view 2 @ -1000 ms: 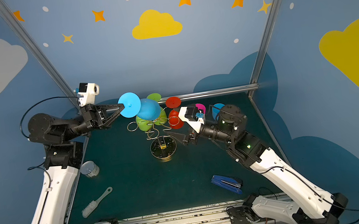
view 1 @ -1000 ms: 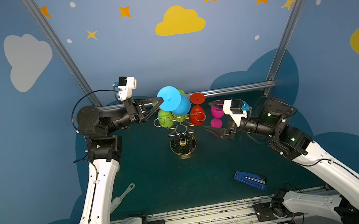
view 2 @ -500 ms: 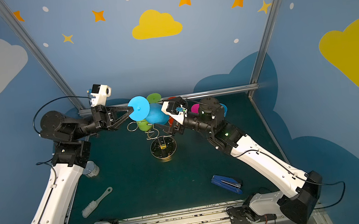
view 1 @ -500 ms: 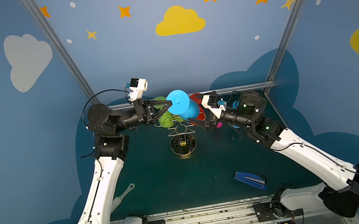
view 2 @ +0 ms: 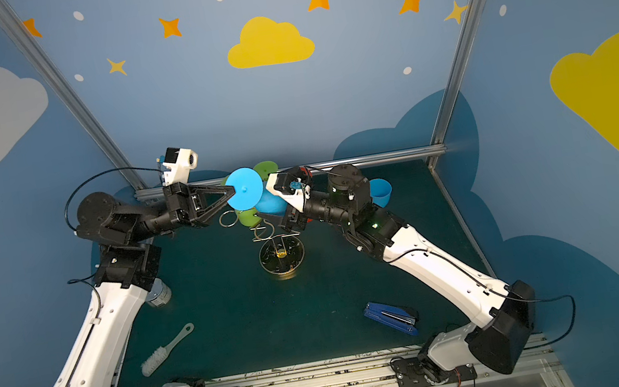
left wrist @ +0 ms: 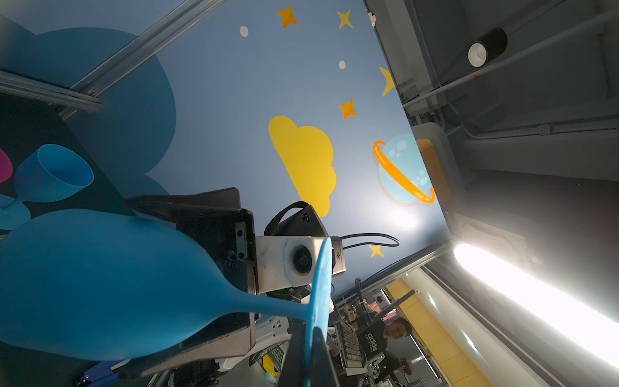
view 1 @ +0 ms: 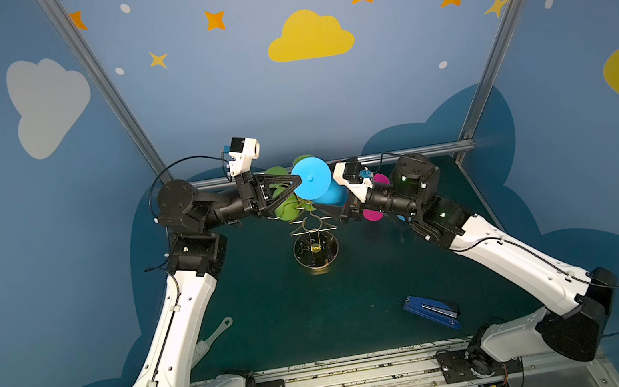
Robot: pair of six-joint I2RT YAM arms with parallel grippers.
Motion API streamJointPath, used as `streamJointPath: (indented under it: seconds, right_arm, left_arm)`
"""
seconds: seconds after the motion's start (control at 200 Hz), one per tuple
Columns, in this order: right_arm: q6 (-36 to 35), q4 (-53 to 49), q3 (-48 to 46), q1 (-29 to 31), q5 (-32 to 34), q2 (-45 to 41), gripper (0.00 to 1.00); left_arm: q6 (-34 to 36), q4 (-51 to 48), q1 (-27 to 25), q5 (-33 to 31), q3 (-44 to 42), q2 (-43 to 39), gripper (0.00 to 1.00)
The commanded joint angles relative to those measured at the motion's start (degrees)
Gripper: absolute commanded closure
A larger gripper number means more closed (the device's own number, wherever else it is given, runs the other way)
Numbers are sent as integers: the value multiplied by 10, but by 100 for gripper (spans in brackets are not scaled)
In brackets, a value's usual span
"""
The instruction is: Take the wine glass off the wine glass rack
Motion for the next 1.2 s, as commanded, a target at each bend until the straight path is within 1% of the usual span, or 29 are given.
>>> streamJointPath:
  seconds: [0.0,0.055,0.145,0.205,0.315,0.35,0.375,0.446,0.546,0.586,0.611,0.656,0.706,0.741,0.796,0.851,0.906,0.946,0.996,1.061,1.121,1.196]
  right_arm:
    - [15,7,11,7,-6,1,12]
    - [20,9,10,7,-1,-1,13]
    - [28,5,7,7,5,-7,18]
    - [33,0,6,8,8,-12,25]
    - [34,-14,3,10,19,-22,39]
    - [34,-15,-1,11,24,-25,41]
    - [52,-14,-4,11,27,-28,42]
    - [57,-19,-8,14,40,-37,44]
    - [71,-25,-15,15,50,-51,50]
    - [79,-32,-16,15,56,-57,51]
    - [83,-39,-16,15,60,-60,52]
    - [93,-55,-12,15,75,-68,53]
    - [107,-88,0,15,90,-74,55]
    - [113,-120,10,15,98,-78,57]
    - [124,-157,15,15,108,-89,59]
    - [133,-181,8,15,116,-106,60]
    - [147,-212,6,15,134,-121,61]
    - [156,-241,10,15,151,-129,62]
    - [168,-281,18,15,176,-137,62]
    - [182,-333,31,15,208,-143,62]
    - [187,-373,42,15,227,-145,62]
    - [192,-412,56,15,240,-145,61]
  left_arm:
    - [-6,28,-3,-7,-4,-4,96]
    - [-11,37,-3,-7,-4,-3,96]
    - [-13,41,-4,-9,-3,-1,96]
    - [-7,39,-4,-12,-3,0,96]
    - [0,44,-4,-23,-11,0,96]
    - [-2,49,-4,-27,-13,1,96]
    - [-3,52,-4,-29,-15,2,96]
    - [-3,59,-4,-34,-18,3,96]
    - [13,52,-4,-44,-22,4,96]
    - [28,44,-4,-48,-22,3,93]
    - [42,40,-4,-49,-22,2,87]
    - [85,11,-3,-54,-20,-1,72]
    - [140,-43,-3,-69,-16,-5,60]
    - [179,-65,-4,-81,-18,-10,49]
    - [227,-109,-2,-108,-21,-16,42]
    - [262,-109,-3,-124,-30,-20,35]
    - [302,-112,-3,-145,-39,-25,34]
    - [346,-118,-4,-169,-46,-32,34]
    - [421,-131,-10,-203,-55,-43,34]
    - [538,-153,-26,-265,-73,-60,34]
    - [637,-127,-42,-316,-112,-81,35]
    - [739,-53,-64,-360,-168,-106,36]
